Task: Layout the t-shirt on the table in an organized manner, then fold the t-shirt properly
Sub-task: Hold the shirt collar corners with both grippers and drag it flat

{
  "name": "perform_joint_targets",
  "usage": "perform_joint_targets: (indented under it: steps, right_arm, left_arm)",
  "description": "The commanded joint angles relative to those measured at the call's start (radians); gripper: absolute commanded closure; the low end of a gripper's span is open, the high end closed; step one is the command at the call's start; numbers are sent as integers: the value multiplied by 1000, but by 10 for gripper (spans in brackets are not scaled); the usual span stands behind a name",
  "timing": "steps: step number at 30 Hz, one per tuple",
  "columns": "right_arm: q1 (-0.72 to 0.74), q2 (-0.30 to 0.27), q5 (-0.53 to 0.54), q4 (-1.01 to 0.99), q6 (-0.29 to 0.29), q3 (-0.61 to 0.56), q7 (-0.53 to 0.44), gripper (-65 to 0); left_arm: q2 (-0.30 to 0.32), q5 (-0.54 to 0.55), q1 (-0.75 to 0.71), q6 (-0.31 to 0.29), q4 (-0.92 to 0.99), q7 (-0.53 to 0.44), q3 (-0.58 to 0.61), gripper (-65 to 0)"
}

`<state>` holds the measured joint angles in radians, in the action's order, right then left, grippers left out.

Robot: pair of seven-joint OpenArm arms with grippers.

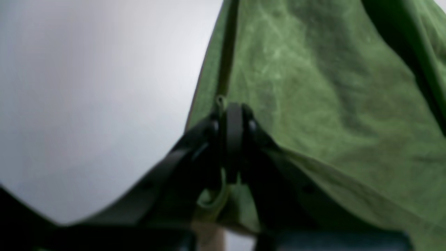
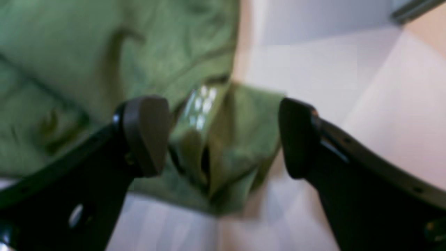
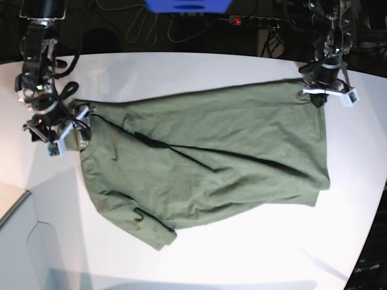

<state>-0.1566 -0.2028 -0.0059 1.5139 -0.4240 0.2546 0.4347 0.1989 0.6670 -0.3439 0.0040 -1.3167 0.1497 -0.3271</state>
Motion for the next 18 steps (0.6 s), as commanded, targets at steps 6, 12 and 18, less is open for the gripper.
perform_joint_targets:
  steps: [6, 12, 18]
  right_arm:
    - [-70, -40, 7, 20, -22, 16, -23, -456]
    - [-143, -37, 7, 27, -22, 12, -27, -456]
    - [-179, -2, 8, 61, -22, 7, -27, -454]
  left_arm:
    - [21, 1, 12, -2, -36, -37, -88, -2]
    - [35, 1, 27, -2, -34, -37, -89, -2]
    - [32, 1, 27, -2, -34, -37, -85, -2]
